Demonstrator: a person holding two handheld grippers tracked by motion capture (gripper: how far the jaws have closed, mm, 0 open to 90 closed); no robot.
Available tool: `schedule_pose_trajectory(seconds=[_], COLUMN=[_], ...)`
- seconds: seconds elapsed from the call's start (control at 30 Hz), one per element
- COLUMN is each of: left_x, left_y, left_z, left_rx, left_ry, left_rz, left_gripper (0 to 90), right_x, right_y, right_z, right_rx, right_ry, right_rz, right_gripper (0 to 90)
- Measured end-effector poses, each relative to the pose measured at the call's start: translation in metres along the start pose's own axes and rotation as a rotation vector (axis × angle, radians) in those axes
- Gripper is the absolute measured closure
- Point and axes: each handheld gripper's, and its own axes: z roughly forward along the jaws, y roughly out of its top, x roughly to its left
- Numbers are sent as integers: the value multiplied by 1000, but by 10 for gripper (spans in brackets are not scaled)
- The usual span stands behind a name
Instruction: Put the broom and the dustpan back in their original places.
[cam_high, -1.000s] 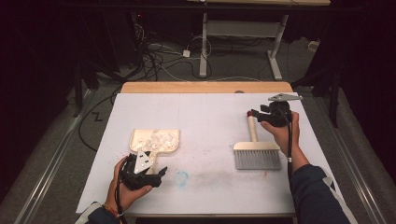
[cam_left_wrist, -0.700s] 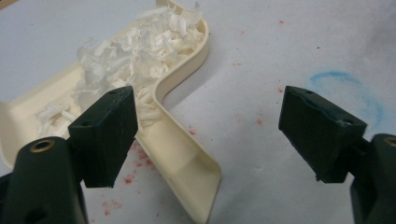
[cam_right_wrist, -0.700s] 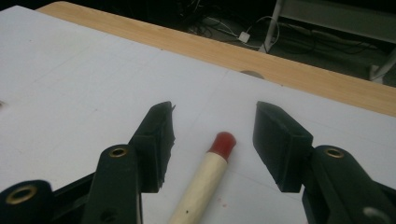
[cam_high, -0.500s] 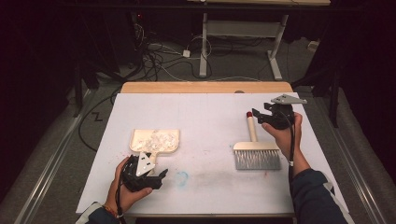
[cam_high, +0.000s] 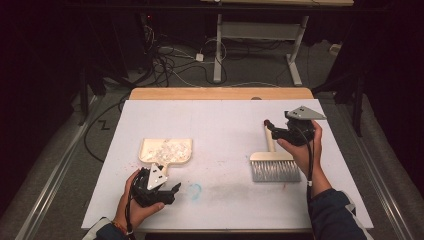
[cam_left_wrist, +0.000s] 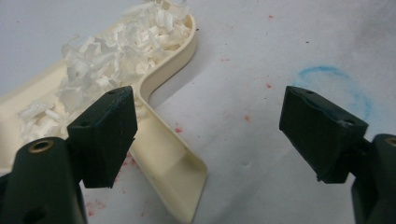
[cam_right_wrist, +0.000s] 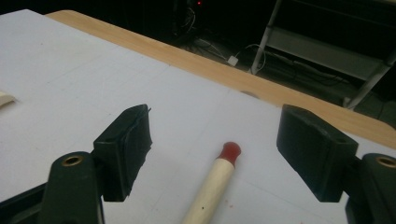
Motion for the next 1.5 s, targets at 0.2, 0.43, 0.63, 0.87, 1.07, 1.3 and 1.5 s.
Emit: schedule_pose_trajectory(seconds=[0.2,0.43,0.63,0.87,1.07,1.3,1.5], left_x=[1,3,4,4,4,3,3], left_y=[-1,-1,-1,-2,-2,-2,-2], left_z=[0,0,-1,0,0,0,0], left_rx=[-1,3,0,3,5,4,8], left_ry=[2,7,9,9,10,11,10], left_rz=[-3,-5,-3,-2,1,7,11], left_gripper=[185,186,185,185,185,185,185], right_x=[1,5,12,18,23,28,33], right_y=[3,6,9,12,12,12,11], right_z=[-8,-19,-26,-35,-42,-50,-56], right_rx=[-39,-77,-101,-110,-106,-112,-119], right_ry=[3,-9,5,23,40,50,48], right_rz=[12,2,-26,-45,-56,-90,-118], right_gripper=[221,222,210,211,211,208,207])
